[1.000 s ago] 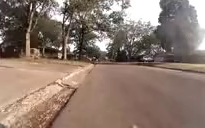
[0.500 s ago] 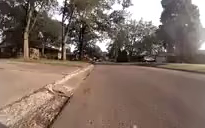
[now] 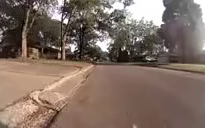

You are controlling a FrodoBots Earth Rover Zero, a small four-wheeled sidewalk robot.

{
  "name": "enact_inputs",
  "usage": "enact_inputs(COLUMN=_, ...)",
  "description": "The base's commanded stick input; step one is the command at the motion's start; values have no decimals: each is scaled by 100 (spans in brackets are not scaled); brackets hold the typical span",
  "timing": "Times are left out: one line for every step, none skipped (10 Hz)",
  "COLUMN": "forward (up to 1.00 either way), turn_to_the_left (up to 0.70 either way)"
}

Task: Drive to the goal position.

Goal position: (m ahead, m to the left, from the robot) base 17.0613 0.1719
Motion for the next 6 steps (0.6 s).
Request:
enact_inputs(forward=100, turn_to_the_left=0)
enact_inputs(forward=100, turn_to_the_left=0)
enact_inputs(forward=100, turn_to_the_left=0)
enact_inputs(forward=100, turn_to_the_left=0)
enact_inputs(forward=100, turn_to_the_left=0)
enact_inputs(forward=100, turn_to_the_left=0)
